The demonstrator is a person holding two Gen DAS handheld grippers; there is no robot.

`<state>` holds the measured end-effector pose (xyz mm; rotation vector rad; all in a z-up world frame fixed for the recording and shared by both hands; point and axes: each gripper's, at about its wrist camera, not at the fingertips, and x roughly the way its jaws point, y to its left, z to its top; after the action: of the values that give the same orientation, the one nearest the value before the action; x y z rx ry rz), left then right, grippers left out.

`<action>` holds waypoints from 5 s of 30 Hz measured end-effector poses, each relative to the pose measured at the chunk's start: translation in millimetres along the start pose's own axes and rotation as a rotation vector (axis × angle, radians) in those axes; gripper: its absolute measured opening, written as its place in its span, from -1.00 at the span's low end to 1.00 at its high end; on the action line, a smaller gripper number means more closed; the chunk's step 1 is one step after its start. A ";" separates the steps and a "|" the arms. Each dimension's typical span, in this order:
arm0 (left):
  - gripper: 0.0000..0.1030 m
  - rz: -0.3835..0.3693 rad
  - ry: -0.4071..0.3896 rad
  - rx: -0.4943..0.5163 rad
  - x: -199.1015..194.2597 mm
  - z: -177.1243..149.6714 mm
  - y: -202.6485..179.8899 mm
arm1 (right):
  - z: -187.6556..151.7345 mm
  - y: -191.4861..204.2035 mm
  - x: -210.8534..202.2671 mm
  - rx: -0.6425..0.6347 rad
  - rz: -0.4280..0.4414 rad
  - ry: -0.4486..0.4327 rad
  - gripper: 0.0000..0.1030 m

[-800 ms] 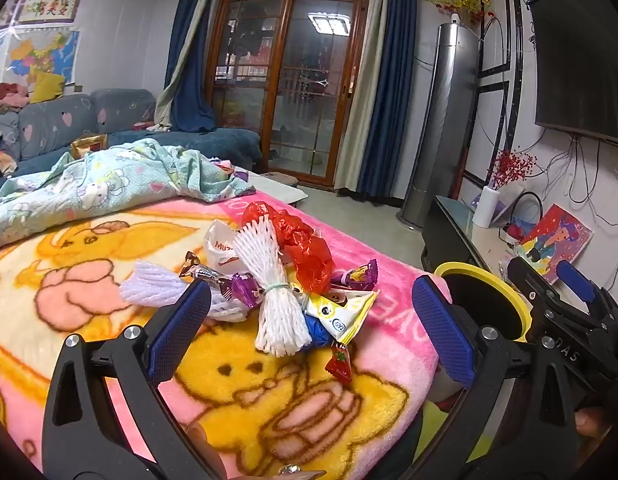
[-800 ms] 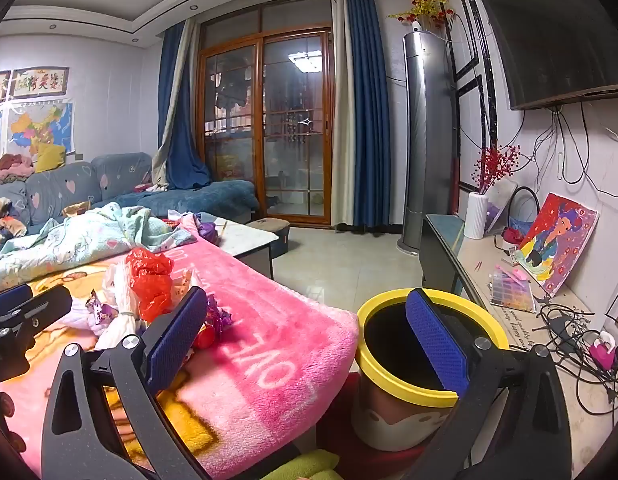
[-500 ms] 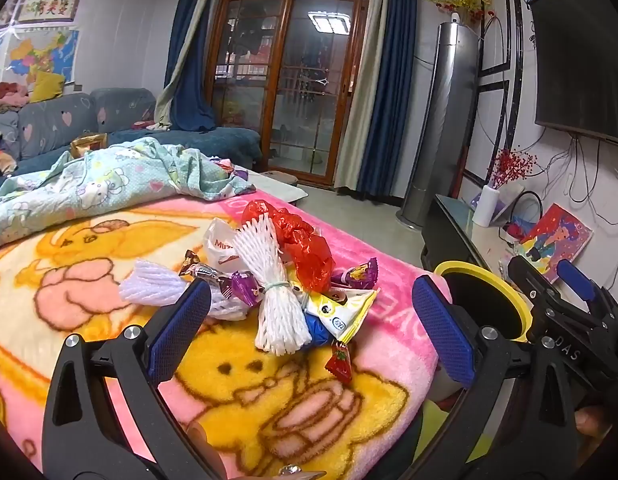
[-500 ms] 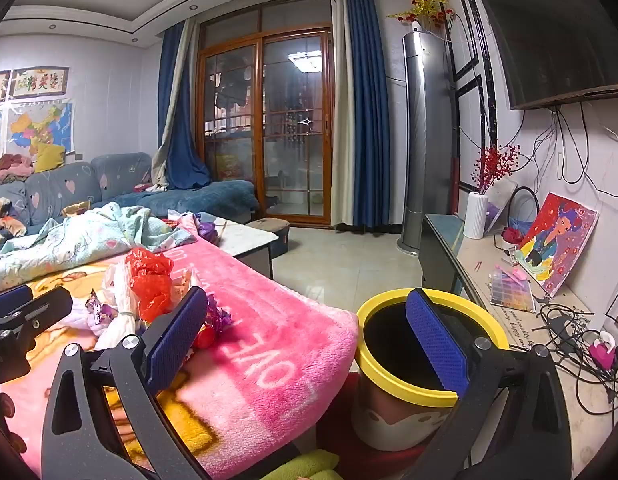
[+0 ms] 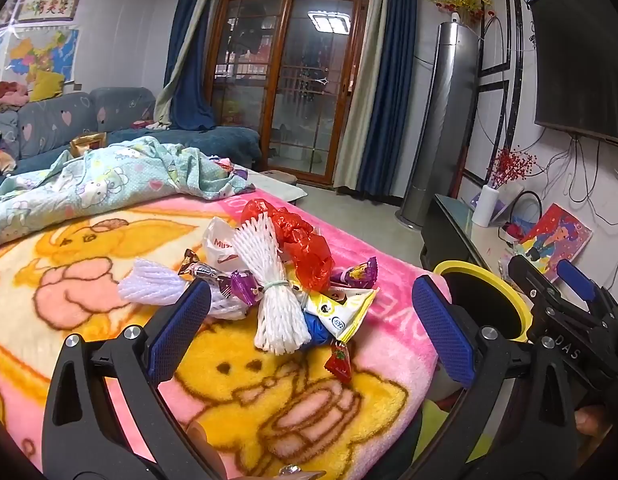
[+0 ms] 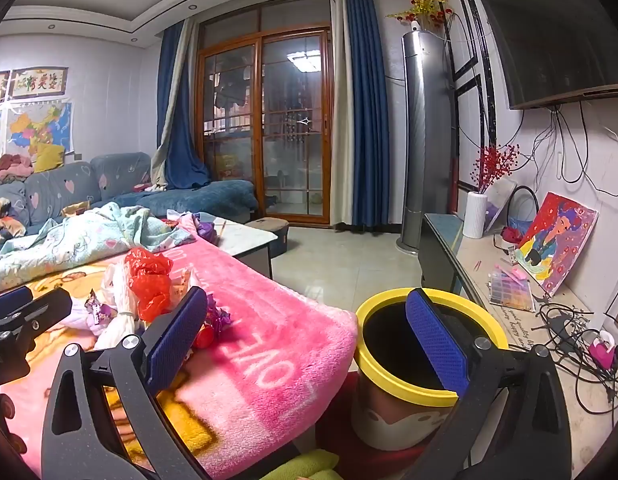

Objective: Collect trash

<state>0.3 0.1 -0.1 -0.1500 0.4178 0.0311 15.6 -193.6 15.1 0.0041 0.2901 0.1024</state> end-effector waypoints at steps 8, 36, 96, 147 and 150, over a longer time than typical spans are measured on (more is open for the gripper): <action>0.79 0.002 0.000 -0.001 -0.2 0.1 0.0 | -0.2 -0.2 0.1 0.001 -0.001 0.001 0.88; 0.79 0.031 0.004 -0.057 -0.6 5.1 18.3 | 2.5 13.4 7.8 -0.027 0.098 0.027 0.88; -0.55 -0.040 0.310 -0.684 100.6 -20.6 211.6 | 0.9 135.6 155.7 -0.130 0.498 0.389 -0.68; -0.81 0.067 -0.166 0.181 36.3 113.6 2.0 | 64.7 13.4 120.1 0.057 0.380 0.198 -0.79; -0.81 0.021 -0.161 0.186 44.1 114.1 -15.0 | 66.4 -5.1 121.5 0.081 0.343 0.189 -0.79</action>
<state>87.3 2.5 87.2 0.0398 0.2598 0.0247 150.9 -185.7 44.0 0.1253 0.4806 0.4334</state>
